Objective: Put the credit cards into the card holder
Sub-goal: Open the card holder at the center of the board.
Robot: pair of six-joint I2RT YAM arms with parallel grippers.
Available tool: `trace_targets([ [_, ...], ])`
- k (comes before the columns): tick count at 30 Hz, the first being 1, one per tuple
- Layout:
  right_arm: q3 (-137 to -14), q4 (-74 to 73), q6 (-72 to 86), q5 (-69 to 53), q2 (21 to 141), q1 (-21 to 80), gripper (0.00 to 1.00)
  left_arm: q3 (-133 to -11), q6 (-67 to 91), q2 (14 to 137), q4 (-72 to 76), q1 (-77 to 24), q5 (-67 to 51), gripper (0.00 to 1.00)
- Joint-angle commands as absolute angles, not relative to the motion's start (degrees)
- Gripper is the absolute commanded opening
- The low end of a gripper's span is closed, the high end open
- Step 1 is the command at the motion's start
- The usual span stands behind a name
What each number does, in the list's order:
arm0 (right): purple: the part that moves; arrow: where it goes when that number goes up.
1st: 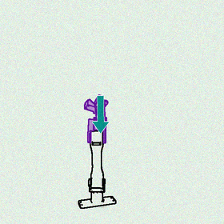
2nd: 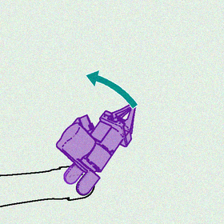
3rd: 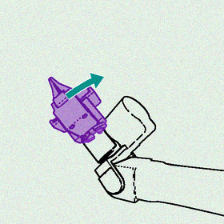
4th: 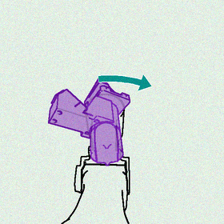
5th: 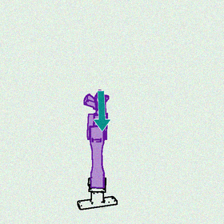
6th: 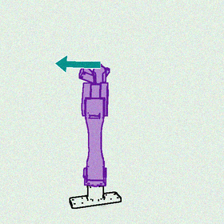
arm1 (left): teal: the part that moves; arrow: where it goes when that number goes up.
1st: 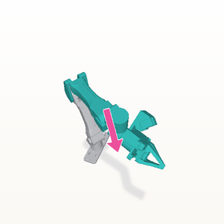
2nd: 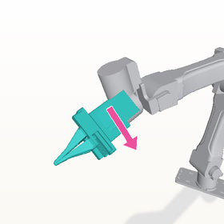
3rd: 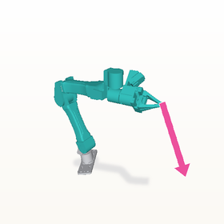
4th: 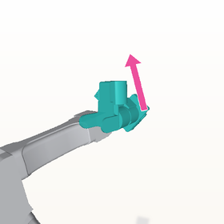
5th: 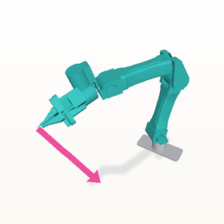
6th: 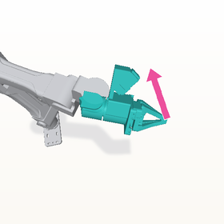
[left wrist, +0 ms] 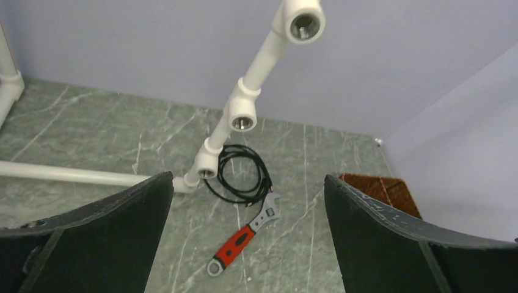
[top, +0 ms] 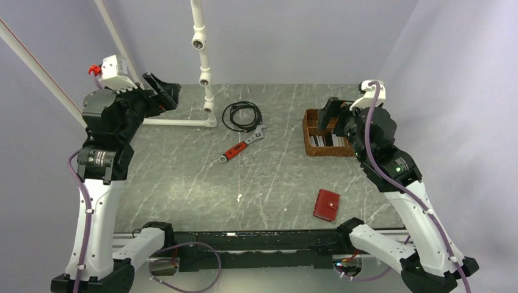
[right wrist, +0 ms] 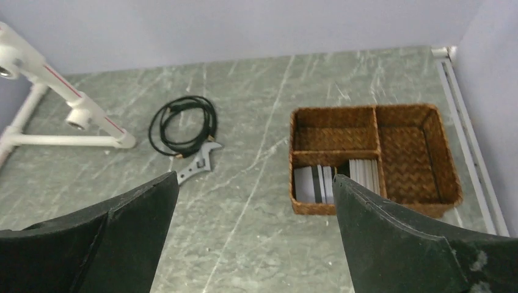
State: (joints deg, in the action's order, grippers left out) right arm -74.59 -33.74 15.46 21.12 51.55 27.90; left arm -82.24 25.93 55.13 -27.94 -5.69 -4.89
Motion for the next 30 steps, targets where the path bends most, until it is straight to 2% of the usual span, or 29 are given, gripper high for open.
trace_targets([
  [1, -76.32, -38.87, 18.53, 24.02, 53.93, 27.75, 1.0, -80.87, 24.19, 55.62, -29.16, -5.54, -8.22, 0.99],
  [4, -74.3, -42.17, 22.94, 22.96, 56.96, 26.54, 1.0, -78.01, 24.53, 57.5, -29.48, -5.62, -13.15, 0.99],
  [7, -69.02, -44.44, 29.02, 17.35, 58.63, 19.61, 1.0, -75.73, 26.05, 60.65, -30.27, -5.62, -19.76, 0.99],
  [11, -56.86, -42.34, 37.62, 2.14, 53.22, 4.76, 1.0, -70.54, 29.4, 64.72, -28.1, -6.47, -32.94, 0.99],
  [13, -51.51, -43.32, 41.68, 1.32, 49.06, 2.32, 1.0, -66.57, 31.64, 65.83, -25.41, -9.72, -35.33, 0.99],
  [17, -46.43, -48.89, 44.6, 2.8, 46.7, -2.91, 1.0, -60.63, 34.28, 69.05, -21.64, -20.1, -32.59, 0.99],
  [21, -41.3, -51.47, 46.61, -0.72, 44.54, -9.03, 1.0, -57.59, 37.35, 74.65, -17.27, -30.75, -31.09, 0.99],
  [26, -36.39, -53.28, 47.47, -0.96, 44.38, -9.93, 1.0, -56.87, 39.97, 81.77, -14.98, -40.79, -29.56, 0.99],
  [30, -34.79, -56.86, 46.31, -0.17, 45.83, -9.87, 1.0, -55.24, 42.24, 83.59, -12.28, -44.4, -28.15, 0.99],
])
